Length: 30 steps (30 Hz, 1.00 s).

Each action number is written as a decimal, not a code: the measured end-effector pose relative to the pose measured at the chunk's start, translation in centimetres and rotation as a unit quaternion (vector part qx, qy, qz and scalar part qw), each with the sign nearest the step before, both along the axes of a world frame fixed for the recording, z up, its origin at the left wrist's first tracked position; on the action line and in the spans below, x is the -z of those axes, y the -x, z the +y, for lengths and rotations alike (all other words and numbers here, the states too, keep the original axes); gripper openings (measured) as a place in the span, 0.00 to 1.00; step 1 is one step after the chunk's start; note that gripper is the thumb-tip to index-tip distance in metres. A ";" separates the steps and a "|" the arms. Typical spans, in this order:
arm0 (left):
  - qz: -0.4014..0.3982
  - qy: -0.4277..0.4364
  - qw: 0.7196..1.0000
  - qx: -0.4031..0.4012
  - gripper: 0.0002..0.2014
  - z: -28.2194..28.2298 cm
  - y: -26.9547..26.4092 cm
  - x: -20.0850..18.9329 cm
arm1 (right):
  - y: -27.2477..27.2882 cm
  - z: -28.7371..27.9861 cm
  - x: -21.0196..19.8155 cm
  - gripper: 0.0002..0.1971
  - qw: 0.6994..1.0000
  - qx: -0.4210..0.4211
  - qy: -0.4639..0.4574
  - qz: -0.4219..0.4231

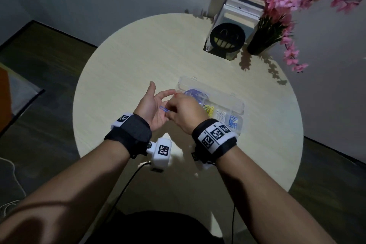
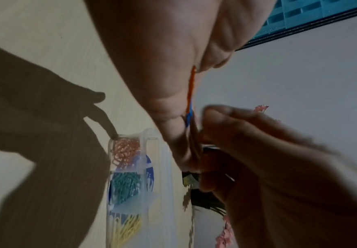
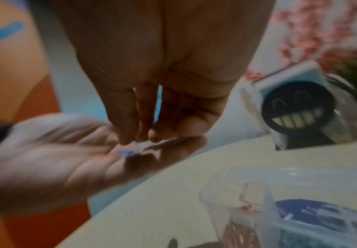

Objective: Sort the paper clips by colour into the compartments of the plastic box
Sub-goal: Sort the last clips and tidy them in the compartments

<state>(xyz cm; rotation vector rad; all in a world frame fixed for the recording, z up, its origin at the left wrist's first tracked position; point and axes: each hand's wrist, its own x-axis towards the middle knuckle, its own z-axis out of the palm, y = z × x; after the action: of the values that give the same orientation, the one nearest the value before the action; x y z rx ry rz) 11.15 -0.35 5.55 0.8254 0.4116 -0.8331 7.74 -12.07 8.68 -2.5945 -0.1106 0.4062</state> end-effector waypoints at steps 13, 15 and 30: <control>-0.002 0.033 0.998 0.052 0.38 -2.6 1.3 0.0 | 3.5 -10.8 1.9 0.03 0.946 0.320 -0.052 -0.008; -0.001 0.039 0.998 0.054 0.38 -3.1 1.4 -0.1 | 3.9 -13.7 2.8 0.02 0.930 0.367 -0.004 0.030; -0.006 -0.027 0.998 0.052 0.39 -6.9 3.0 0.4 | 4.8 -8.1 0.4 0.06 0.992 0.088 -0.084 -0.039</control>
<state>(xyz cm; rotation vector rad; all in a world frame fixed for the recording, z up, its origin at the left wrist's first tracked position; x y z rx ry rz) 8.20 -7.26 5.18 0.9081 0.3834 -0.9167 2.94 -20.21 8.32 -2.4303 0.0546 0.2207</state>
